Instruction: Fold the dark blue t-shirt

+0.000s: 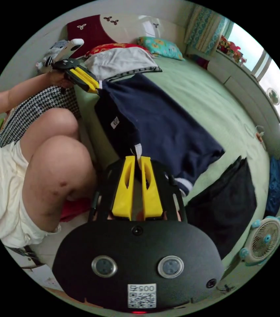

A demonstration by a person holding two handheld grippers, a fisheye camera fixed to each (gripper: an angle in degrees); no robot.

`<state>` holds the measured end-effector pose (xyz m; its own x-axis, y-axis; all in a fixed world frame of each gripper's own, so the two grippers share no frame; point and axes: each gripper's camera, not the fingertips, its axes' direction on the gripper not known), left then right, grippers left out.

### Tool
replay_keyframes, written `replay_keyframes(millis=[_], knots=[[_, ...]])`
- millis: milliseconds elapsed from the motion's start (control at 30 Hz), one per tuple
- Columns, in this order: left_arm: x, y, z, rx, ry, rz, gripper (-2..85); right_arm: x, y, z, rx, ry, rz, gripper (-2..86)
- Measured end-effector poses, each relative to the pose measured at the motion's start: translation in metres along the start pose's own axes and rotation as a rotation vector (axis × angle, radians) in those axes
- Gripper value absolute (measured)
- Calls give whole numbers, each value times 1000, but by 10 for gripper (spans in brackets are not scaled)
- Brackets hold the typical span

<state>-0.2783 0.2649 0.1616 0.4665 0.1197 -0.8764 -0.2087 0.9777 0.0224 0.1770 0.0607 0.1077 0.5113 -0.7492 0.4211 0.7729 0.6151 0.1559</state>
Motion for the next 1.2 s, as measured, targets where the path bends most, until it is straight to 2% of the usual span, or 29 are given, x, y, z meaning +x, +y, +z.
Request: replay_keyframes(millis=[133, 200, 300, 433, 567, 700, 733, 867, 967, 1067, 1200], knots=[[11, 23, -5, -16, 25, -3, 55, -3, 41, 0, -60, -36, 28, 47], [9, 23, -17, 4, -48, -16, 62, 6, 51, -14, -60, -42, 40, 69], [-9, 1, -34, 98, -162, -71, 71, 41, 57, -46, 50, -30, 127, 97], [-53, -50, -21, 174, -226, -178, 90, 118, 44, -61, 238, 18, 372, 111], [-90, -76, 10, 170, -212, -315, 100, 192, 33, -22, 228, 36, 599, 162], [-106, -85, 50, 145, -184, -378, 126, 222, 29, 18, 74, 97, 643, 141], [-103, -83, 54, 184, -230, -378, 119, 224, 29, 30, 21, 125, 637, 105], [-94, -82, 55, 254, -233, -357, 58, 218, 43, 33, 72, 148, 565, 19], [-83, -95, 53, 252, -246, -302, 39, 232, 48, 14, 150, 85, 556, 8], [-91, -108, 63, 229, -232, -328, 40, 260, 47, 16, 147, 36, 598, 11], [-103, -98, 86, 265, -67, -429, 49, 283, 55, 49, 48, 18, 638, 38]])
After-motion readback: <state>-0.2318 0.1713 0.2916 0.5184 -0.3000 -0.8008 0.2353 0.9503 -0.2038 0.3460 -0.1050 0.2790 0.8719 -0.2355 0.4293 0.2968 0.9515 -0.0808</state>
